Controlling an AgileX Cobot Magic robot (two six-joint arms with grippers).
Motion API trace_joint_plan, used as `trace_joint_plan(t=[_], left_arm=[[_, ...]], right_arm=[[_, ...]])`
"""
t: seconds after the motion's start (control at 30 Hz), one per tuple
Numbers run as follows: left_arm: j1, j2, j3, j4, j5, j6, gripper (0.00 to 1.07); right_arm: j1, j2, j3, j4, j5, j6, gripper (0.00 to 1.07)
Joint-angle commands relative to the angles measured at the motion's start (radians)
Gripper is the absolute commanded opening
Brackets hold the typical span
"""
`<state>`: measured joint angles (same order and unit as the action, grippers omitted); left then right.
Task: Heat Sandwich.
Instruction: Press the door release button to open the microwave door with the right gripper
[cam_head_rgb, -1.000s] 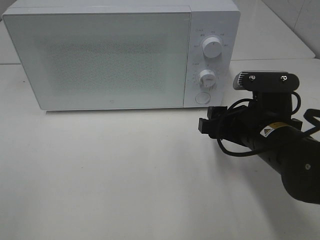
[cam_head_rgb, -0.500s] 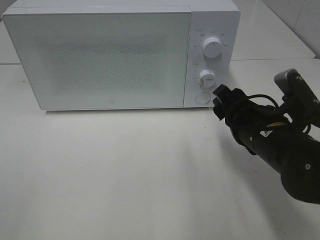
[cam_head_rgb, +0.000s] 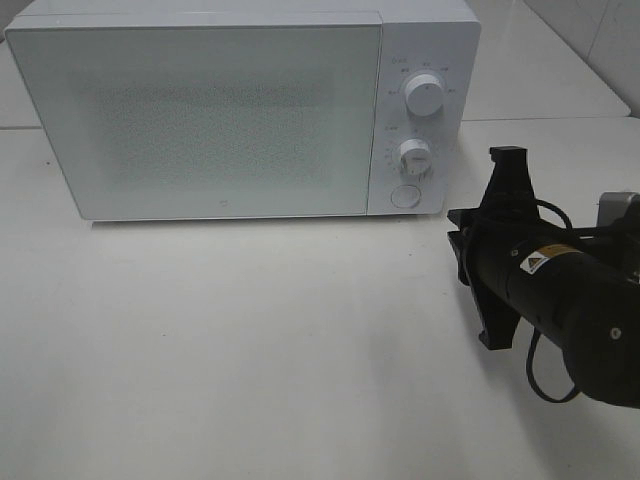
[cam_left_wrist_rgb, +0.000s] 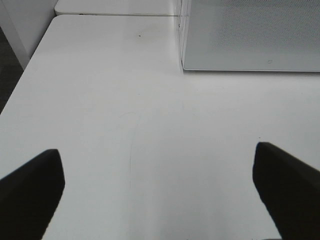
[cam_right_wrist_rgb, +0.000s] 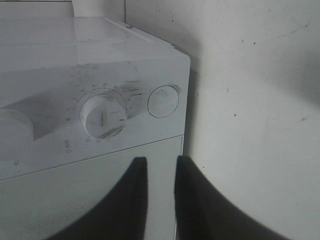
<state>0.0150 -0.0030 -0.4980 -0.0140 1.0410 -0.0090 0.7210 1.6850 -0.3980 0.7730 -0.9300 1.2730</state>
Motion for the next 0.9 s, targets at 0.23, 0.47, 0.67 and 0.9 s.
trace_joint_plan(t=[0.23, 0.47, 0.67, 0.9], left_arm=[[-0.003, -0.023, 0.003, -0.001, -0.005, -0.003, 0.97], [-0.003, -0.023, 0.003, -0.001, -0.005, -0.003, 0.97], [-0.003, -0.023, 0.003, -0.001, -0.005, -0.003, 0.97], [-0.003, -0.023, 0.003, -0.001, -0.005, -0.003, 0.97]], right_arm=[[0.005, 0.0, -0.006, 0.0, -0.006, 0.007, 0.0], [-0.002, 0.027, -0.017, -0.006, -0.005, 0.017, 0.0], [-0.007, 0.088, -0.068, -0.031, -0.001, 0.042, 0.0], [-0.061, 0.167, -0.148, -0.13, 0.02, 0.071, 0.0]])
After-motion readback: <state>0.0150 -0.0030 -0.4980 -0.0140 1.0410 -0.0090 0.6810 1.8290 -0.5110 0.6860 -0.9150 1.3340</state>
